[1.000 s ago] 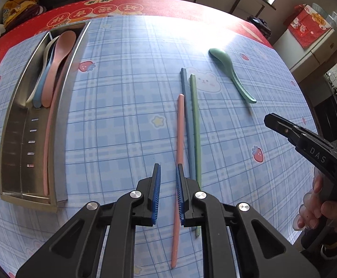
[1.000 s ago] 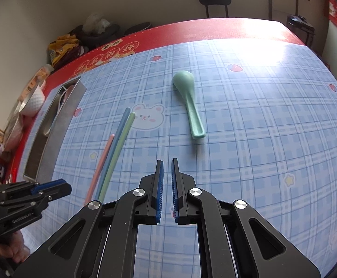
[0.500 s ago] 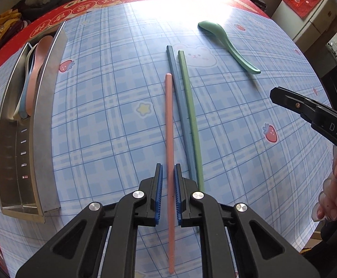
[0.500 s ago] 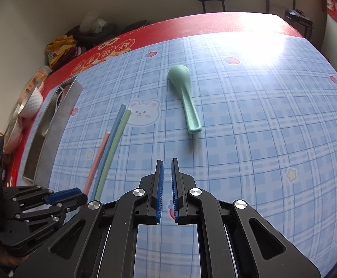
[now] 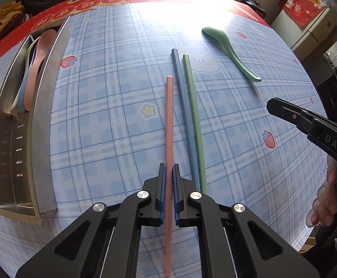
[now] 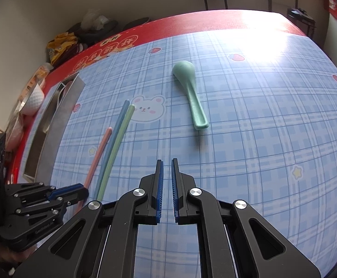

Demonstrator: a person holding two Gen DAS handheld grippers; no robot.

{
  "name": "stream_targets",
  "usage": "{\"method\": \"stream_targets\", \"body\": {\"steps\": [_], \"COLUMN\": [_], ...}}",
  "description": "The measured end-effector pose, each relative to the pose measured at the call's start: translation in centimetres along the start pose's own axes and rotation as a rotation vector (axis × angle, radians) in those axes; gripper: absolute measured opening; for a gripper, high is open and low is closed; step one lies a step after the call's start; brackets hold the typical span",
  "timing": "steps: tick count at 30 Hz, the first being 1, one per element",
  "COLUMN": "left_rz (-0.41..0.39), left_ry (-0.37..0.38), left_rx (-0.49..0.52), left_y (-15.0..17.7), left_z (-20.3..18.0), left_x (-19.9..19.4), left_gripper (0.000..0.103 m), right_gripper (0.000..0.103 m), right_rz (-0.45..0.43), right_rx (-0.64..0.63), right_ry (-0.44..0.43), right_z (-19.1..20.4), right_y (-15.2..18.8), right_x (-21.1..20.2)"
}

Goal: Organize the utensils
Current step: 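Move the left gripper to the other pink chopstick, close and lift it, then grasp the mint green spoon with the right gripper while the left holds the pink chopstick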

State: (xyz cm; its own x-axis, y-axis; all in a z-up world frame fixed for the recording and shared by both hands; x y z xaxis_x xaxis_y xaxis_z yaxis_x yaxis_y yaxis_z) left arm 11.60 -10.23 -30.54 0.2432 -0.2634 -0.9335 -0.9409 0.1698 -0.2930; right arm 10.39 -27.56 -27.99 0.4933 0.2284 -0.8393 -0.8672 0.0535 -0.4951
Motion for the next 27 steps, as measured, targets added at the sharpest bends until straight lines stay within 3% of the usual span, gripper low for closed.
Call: {"method": "stream_targets", "body": {"steps": [4, 12, 22, 24, 25, 27], "left_rz": [-0.017, -0.141, -0.229, -0.243, -0.246, -0.252], "left_ry": [-0.023, 0.009, 0.018, 0.017, 0.016, 0.02], "left_rx": [-0.012, -0.066, -0.159, -0.16, -0.159, -0.168], "left_y": [0.1, -0.7, -1.7, -1.7, -1.6, -1.6], "left_z": [0.2, 1.4, 4.4, 4.6, 4.7, 5.0], "left_x": [-0.4, -4.5, -8.2, -8.7, -9.0, -9.4], "left_gripper": [0.006, 0.006, 0.006, 0.006, 0.006, 0.006], "right_gripper": [0.008, 0.008, 0.009, 0.025, 0.041, 0.043], "right_rz": [0.007, -0.009, -0.072, -0.066, -0.067, -0.069], "right_rx": [0.001, 0.023, -0.045, -0.039, -0.039, -0.058], "right_ry": [0.003, 0.028, 0.027, 0.021, 0.019, 0.031], "right_z": [0.0, -1.6, -3.9, -4.0, -4.1, -3.8], "right_y": [0.1, -0.3, -5.7, -6.7, -7.2, -7.9], "right_x": [0.2, 0.2, 1.9, 2.8, 3.3, 4.0]}}
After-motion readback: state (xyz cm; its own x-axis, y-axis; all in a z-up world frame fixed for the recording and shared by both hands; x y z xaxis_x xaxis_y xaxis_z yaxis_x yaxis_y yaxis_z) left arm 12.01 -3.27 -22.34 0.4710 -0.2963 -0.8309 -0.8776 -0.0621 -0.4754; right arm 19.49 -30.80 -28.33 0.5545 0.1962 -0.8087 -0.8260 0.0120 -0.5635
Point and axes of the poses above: each gripper's, at about its wrist camera, not at the fingertips, and x roughly the way its jaws point, z to its left, y to its underside, the point moved 3 cm from there along x, roughly the way its jaws point, and after that the axes turned 7 degrees about -x, right-handed, at the moved point
